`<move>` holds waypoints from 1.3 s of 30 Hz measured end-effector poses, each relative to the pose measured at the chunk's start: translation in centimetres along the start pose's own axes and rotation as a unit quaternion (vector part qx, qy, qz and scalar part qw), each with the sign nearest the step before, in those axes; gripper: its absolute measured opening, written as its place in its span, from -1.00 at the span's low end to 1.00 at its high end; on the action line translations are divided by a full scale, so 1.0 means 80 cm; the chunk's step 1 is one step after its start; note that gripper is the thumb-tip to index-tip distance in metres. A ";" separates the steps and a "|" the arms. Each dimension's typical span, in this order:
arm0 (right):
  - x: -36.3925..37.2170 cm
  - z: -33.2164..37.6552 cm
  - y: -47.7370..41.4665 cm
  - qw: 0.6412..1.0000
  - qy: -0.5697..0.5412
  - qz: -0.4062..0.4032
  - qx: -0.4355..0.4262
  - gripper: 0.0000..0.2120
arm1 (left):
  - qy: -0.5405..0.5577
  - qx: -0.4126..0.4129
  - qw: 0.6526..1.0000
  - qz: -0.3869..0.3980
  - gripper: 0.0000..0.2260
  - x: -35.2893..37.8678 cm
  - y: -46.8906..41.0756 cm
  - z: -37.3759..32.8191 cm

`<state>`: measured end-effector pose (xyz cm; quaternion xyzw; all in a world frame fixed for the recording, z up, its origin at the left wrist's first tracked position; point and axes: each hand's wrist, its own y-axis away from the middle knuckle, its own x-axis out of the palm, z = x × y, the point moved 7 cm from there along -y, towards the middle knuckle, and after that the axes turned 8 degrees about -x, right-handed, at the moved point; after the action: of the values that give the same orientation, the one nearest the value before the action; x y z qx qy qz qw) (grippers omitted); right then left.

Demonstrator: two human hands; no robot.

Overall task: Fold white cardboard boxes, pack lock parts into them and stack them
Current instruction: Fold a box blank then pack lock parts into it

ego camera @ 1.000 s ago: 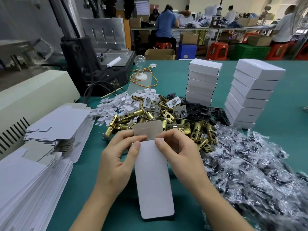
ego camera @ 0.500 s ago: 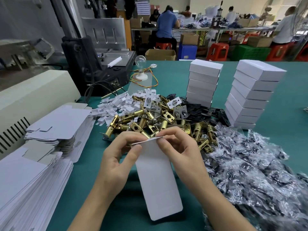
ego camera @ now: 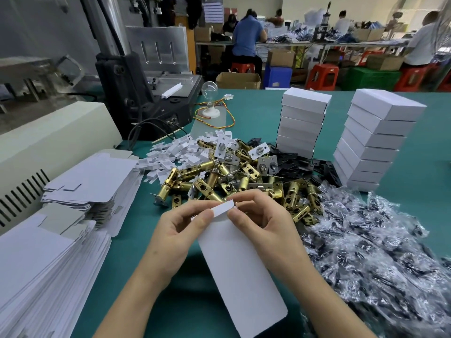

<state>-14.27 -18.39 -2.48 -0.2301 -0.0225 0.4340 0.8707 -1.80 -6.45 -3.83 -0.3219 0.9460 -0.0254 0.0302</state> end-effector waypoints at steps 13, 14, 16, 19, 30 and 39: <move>0.006 0.002 0.003 0.999 0.016 0.028 -0.005 -0.83 | 0.021 -0.038 0.999 0.000 -0.70 -0.001 -0.003 0.011; 0.007 0.002 0.004 0.999 0.021 0.031 -0.006 -0.84 | 0.023 -0.041 0.999 -0.002 -0.70 0.000 -0.003 0.012; 0.008 0.002 0.004 0.999 0.028 0.033 -0.006 -0.84 | 0.026 -0.045 0.999 0.000 -0.70 0.000 -0.003 0.012; 0.007 0.000 0.004 0.999 0.034 0.031 -0.002 -0.83 | 0.030 -0.046 0.998 0.005 -0.74 0.001 -0.003 0.012; 0.006 0.001 0.004 0.998 0.052 0.031 -0.006 -0.86 | -0.020 -0.012 1.000 0.011 -0.65 0.003 0.000 0.006; -0.019 0.004 0.003 0.997 0.029 -0.073 0.008 -0.95 | -0.024 0.011 0.997 -0.075 -0.85 0.003 0.004 0.000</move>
<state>-15.46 -19.30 -2.07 -0.2332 -0.0110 0.3625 0.9023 -2.19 -6.36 -3.87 -0.3919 0.9179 -0.0300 0.0541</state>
